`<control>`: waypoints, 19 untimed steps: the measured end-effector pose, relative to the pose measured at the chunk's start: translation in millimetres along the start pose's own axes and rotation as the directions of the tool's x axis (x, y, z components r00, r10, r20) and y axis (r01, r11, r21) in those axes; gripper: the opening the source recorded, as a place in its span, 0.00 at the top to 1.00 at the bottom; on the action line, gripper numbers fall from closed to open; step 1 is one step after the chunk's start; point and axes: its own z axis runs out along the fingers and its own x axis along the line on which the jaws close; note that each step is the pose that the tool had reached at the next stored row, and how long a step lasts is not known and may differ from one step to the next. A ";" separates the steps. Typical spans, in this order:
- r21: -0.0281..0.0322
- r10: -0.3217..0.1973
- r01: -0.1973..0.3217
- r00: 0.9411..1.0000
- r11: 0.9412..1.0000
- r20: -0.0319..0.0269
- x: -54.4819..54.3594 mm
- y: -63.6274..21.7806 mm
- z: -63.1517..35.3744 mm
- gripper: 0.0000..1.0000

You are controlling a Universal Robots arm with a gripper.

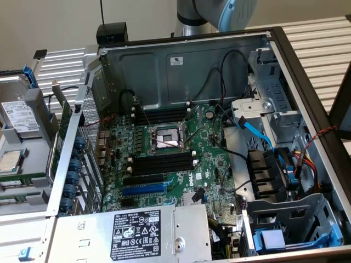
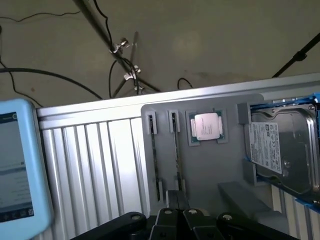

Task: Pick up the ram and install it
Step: 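Pick up the ram and move it above insertion slot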

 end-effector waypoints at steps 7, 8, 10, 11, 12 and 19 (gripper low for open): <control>0.016 -0.015 0.015 1.000 1.000 0.002 0.1 0.1 8.7 0.89; 0.016 -0.017 0.017 1.000 1.000 0.002 0.1 0.2 10.6 0.89; 0.016 -0.019 0.019 1.000 1.000 0.002 0.1 0.2 14.2 0.89; 0.016 -0.020 0.020 1.000 1.000 0.002 0.2 0.2 16.0 0.89; 0.016 -0.022 0.022 1.000 1.000 0.002 0.2 0.2 17.7 0.89; 0.016 -0.030 0.030 1.000 0.999 0.002 0.7 0.2 30.5 0.89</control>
